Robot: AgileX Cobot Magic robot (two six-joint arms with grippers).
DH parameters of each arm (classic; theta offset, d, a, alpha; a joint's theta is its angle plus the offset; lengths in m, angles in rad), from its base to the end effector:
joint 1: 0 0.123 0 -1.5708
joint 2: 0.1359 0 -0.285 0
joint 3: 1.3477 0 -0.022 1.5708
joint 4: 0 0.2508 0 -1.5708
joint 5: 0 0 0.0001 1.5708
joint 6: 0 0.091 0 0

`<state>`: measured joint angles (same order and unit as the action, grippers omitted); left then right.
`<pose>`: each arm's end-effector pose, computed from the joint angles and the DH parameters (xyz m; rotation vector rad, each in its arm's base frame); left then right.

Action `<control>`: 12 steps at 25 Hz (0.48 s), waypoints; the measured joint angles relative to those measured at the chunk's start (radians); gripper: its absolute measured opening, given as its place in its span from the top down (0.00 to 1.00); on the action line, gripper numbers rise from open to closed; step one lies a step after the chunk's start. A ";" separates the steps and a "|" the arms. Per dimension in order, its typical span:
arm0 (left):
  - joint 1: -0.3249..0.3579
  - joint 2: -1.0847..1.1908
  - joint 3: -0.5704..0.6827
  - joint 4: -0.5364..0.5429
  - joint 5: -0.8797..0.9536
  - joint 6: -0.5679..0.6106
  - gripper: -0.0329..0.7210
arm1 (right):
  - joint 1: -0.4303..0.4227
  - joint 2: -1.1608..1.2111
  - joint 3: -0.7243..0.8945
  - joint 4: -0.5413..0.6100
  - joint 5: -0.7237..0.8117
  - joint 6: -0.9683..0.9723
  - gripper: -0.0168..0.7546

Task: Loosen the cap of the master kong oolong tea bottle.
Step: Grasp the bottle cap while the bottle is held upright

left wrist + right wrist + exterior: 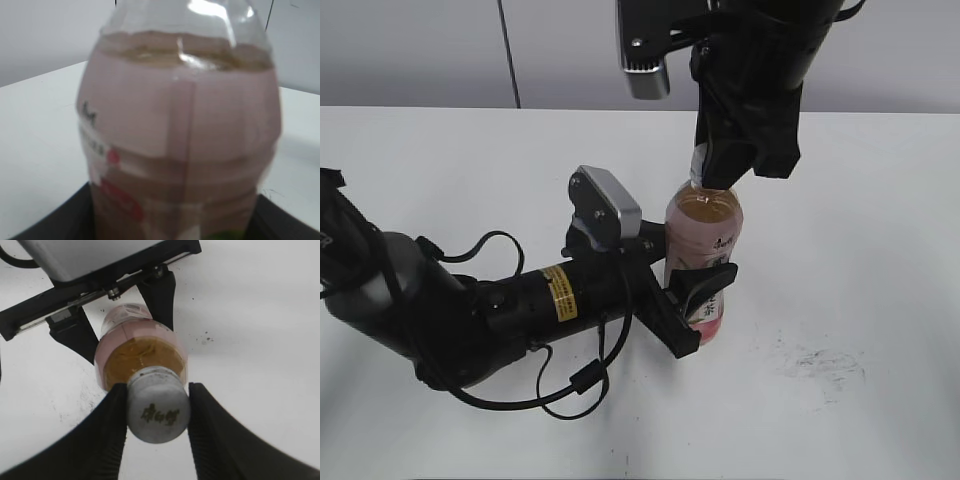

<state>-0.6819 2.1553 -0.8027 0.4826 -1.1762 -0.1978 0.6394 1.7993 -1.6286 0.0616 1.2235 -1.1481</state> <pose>0.2595 -0.2609 0.0935 0.9044 1.5237 -0.8764 0.2994 0.2292 0.3026 -2.2259 1.8136 -0.0115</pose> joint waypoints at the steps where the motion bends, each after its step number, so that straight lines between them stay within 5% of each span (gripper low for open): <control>1: 0.000 0.000 0.000 -0.001 0.001 -0.001 0.45 | 0.000 0.000 0.000 0.000 -0.001 -0.004 0.57; 6: 0.000 0.000 0.000 -0.004 0.001 -0.004 0.45 | 0.000 -0.004 0.000 0.013 -0.001 0.023 0.27; 12: 0.000 0.000 0.000 -0.004 0.001 -0.004 0.45 | 0.000 -0.025 -0.041 0.058 0.000 0.497 0.23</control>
<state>-0.6819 2.1553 -0.8027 0.4784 -1.1751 -0.2018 0.6394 1.7739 -1.6698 0.1198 1.2234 -0.6514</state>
